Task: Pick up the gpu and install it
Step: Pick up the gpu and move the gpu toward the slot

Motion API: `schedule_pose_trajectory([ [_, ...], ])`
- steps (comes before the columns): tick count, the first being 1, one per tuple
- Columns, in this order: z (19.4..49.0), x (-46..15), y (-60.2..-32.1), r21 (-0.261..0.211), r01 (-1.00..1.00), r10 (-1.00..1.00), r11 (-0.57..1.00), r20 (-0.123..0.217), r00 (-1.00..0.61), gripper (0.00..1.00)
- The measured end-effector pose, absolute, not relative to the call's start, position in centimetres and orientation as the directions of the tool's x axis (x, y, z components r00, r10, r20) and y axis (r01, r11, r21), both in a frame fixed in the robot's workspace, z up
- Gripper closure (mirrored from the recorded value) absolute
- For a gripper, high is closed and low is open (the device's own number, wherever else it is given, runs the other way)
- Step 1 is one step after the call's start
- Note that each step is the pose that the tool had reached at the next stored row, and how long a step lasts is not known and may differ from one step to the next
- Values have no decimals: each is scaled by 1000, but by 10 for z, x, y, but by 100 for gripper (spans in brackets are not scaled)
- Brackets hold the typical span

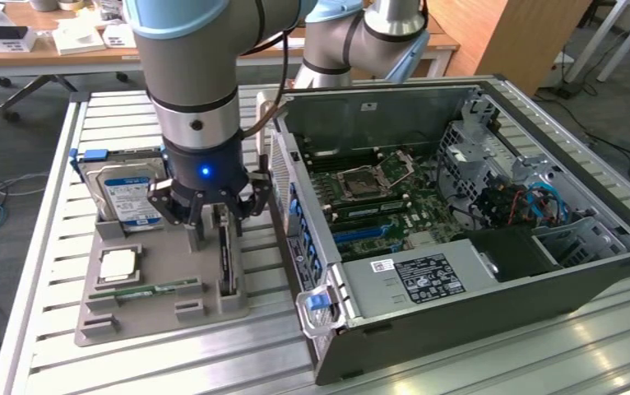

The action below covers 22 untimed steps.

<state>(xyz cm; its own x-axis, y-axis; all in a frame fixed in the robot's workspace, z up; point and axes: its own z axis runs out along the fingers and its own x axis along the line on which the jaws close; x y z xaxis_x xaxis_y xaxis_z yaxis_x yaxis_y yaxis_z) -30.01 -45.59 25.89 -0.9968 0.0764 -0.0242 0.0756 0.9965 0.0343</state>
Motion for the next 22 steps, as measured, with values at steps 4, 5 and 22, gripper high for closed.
schedule_pose_trajectory([
  [4, 256, -300, -456, 34, 75, 76, 997, -24, -997, 45],
  [5, 256, -300, -456, 34, 75, 76, 997, -24, -997, 45],
  [22, 249, -300, -456, 34, 75, 76, 997, -24, -997, 45],
])
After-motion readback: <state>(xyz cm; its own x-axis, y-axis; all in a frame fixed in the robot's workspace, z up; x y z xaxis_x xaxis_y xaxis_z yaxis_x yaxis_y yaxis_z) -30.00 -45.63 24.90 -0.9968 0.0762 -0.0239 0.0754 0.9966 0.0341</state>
